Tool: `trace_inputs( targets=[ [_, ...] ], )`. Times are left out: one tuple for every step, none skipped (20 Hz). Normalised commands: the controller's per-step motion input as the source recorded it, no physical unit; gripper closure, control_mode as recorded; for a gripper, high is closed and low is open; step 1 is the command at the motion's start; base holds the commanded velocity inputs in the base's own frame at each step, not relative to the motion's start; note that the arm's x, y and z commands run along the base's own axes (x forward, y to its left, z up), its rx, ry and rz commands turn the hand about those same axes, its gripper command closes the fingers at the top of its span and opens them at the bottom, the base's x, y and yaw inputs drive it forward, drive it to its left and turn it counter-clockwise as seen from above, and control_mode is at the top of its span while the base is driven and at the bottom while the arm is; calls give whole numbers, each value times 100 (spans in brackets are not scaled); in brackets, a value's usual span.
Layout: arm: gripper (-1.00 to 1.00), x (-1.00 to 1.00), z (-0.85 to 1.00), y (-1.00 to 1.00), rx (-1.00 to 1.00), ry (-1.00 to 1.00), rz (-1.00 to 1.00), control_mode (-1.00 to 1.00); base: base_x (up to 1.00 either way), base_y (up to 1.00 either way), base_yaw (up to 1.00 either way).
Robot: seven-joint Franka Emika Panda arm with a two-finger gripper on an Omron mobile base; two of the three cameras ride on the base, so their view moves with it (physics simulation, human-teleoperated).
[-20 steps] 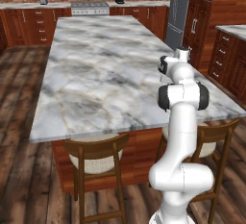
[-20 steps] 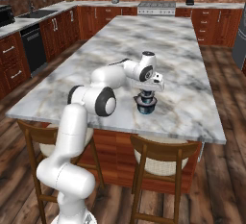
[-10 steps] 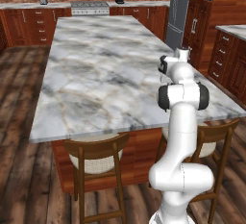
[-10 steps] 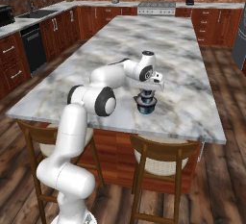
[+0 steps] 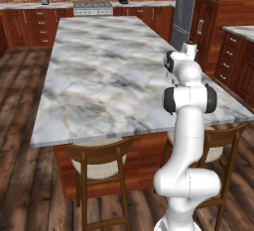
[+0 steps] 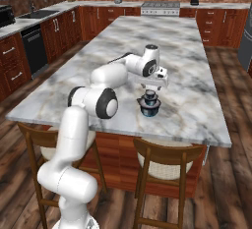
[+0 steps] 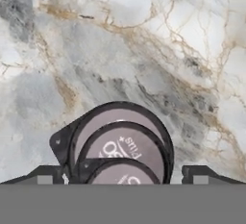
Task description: Stack the yogurt containers by placing the smaller containers on top of the larger containers.
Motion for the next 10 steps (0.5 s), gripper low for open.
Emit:
trace_inputs(
  targets=[
    [-100, 0, 50, -1, 0, -4, 0, -100, 0, 0, 0],
    [-100, -12, 49, -4, 0, -8, 0, -100, 0, 0, 0],
    [-100, -33, 41, -4, 0, -12, 0, -100, 0, 0, 0],
    [-100, -53, 36, -2, 0, -19, 0, -100, 0, 0, 0],
    [-100, -65, 33, 0, 0, -23, 2, -100, 0, 0, 0],
    [-100, -69, 34, 0, 0, -25, 4, -100, 0, 0, 0],
    [-100, -74, 36, 0, 0, -30, 7, -100, 0, 0, 0],
    [-100, -73, 35, 0, 0, -32, 7, -100, 0, 0, 0],
    [-100, -69, 33, 0, 0, -33, 8, -100, 0, 0, 0],
    [-100, -64, 30, 0, 0, -35, 9, -100, 0, 0, 0]
  ],
)
